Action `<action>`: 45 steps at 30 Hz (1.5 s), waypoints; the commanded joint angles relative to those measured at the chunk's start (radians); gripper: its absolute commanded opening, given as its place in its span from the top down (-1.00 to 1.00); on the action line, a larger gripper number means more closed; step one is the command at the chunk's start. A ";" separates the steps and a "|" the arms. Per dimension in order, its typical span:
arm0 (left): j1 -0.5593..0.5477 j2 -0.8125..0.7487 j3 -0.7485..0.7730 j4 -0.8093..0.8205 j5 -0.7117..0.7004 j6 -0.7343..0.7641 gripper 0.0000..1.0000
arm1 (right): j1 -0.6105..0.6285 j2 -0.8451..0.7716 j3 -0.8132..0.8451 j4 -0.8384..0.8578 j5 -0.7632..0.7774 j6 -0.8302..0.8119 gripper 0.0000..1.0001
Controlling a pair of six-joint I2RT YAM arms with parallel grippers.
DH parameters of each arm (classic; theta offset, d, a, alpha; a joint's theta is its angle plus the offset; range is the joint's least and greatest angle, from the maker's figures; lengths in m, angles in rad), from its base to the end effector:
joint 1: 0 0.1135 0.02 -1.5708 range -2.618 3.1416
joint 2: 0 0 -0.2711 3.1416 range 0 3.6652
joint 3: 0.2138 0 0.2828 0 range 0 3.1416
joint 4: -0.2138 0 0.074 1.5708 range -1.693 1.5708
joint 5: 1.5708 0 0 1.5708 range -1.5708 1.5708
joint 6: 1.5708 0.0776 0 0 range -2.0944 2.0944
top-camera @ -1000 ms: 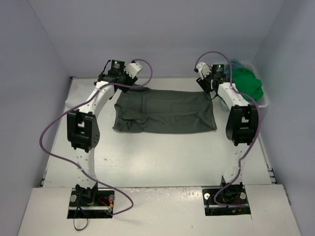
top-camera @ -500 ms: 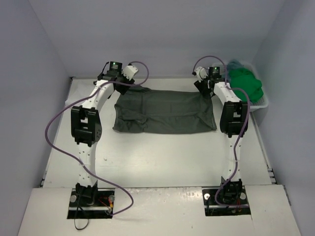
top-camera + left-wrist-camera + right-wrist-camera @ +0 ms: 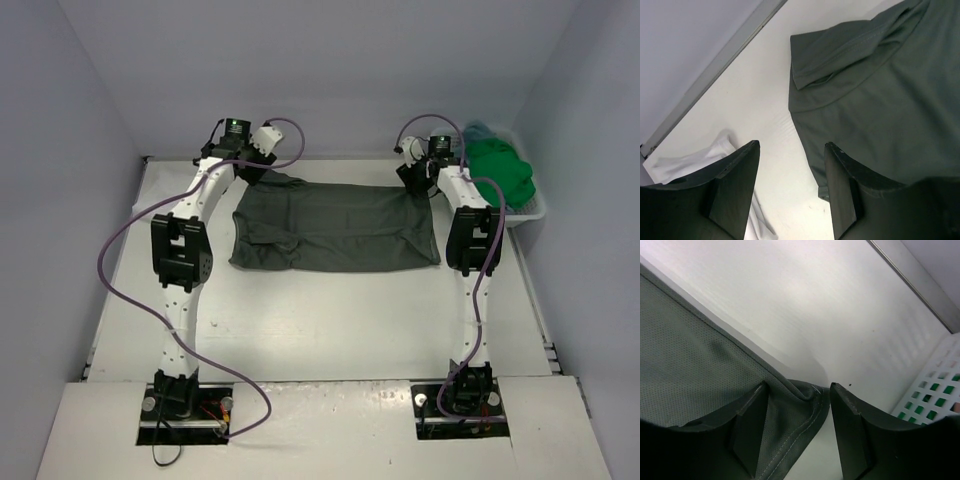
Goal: Fold and stack the t-shirts
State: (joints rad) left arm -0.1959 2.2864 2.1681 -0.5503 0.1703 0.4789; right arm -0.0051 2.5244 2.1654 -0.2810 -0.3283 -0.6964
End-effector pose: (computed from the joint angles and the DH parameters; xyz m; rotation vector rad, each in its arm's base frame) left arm 0.5835 -0.1292 0.2518 0.8239 2.0704 -0.0361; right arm 0.6393 0.0218 0.1414 -0.9027 1.9753 -0.0368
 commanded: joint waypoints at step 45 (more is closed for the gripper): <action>0.007 0.327 0.372 0.182 0.327 -0.135 -0.15 | -0.062 -0.035 -0.127 -0.070 -0.183 0.001 1.00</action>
State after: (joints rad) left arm -0.1951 2.6373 2.4676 -0.4274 0.4740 0.3546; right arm -0.0555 2.5122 2.0880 -0.2199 -0.5049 -0.7071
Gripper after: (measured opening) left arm 0.572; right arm 0.017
